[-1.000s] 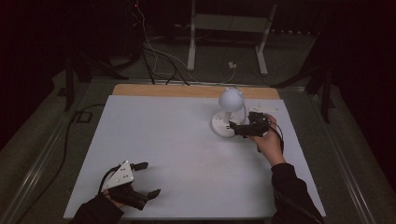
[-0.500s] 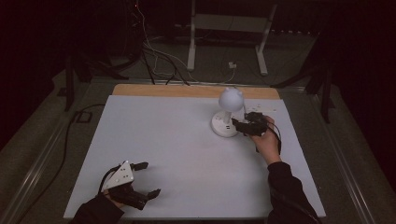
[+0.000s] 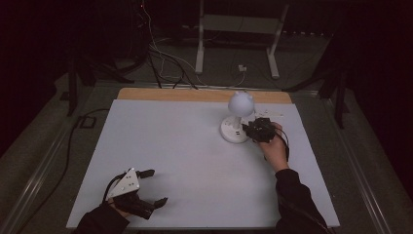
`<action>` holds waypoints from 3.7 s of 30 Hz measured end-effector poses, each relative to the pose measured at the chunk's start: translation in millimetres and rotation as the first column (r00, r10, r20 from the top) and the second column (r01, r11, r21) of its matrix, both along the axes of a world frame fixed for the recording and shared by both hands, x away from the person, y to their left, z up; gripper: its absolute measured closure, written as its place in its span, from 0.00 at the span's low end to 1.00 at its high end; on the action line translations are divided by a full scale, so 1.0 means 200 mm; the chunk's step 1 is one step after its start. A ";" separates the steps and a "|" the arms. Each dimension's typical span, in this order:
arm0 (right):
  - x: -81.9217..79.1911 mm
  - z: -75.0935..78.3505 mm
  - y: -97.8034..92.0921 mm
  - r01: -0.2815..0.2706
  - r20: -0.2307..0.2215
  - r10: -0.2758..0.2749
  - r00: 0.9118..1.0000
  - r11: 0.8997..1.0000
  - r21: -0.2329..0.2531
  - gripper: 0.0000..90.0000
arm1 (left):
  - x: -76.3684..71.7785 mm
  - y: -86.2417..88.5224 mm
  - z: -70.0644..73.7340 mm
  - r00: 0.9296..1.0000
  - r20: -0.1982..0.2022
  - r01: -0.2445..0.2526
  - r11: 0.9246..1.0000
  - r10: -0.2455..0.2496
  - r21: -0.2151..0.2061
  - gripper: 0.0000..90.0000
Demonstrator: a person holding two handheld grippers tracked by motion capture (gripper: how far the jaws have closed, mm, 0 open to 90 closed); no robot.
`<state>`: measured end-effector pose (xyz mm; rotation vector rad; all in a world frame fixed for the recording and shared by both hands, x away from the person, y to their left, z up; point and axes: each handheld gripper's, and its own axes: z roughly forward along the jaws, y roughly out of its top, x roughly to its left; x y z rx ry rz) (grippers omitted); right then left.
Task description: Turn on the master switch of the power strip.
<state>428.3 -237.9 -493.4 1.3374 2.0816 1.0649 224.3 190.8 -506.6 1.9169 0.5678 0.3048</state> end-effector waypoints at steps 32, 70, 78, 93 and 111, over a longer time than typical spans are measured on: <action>-0.02 -0.06 0.04 0.040 0.019 -0.038 0.999 0.995 -0.093 1.00 | 0.00 0.00 0.00 1.000 -0.004 0.003 1.000 -0.003 -0.001 0.00; -0.02 -0.09 0.05 0.041 0.029 -0.038 0.999 0.992 -0.117 1.00 | 0.00 0.00 0.00 1.000 -0.005 0.013 1.000 -0.013 -0.010 0.00; -0.01 -0.04 0.04 0.036 0.001 -0.036 0.999 0.996 -0.077 1.00 | 0.01 0.00 0.00 1.000 -0.006 0.011 1.000 -0.011 -0.014 0.00; -0.06 0.02 0.02 0.001 0.005 0.000 1.000 0.997 -0.072 0.91 | 0.00 0.00 0.00 1.000 -0.004 0.010 1.000 -0.010 -0.012 0.00; -0.11 0.06 0.00 -0.050 -0.033 0.049 0.998 0.999 -0.022 0.31 | 0.00 0.00 0.00 1.000 -0.005 0.011 1.000 -0.011 -0.013 0.00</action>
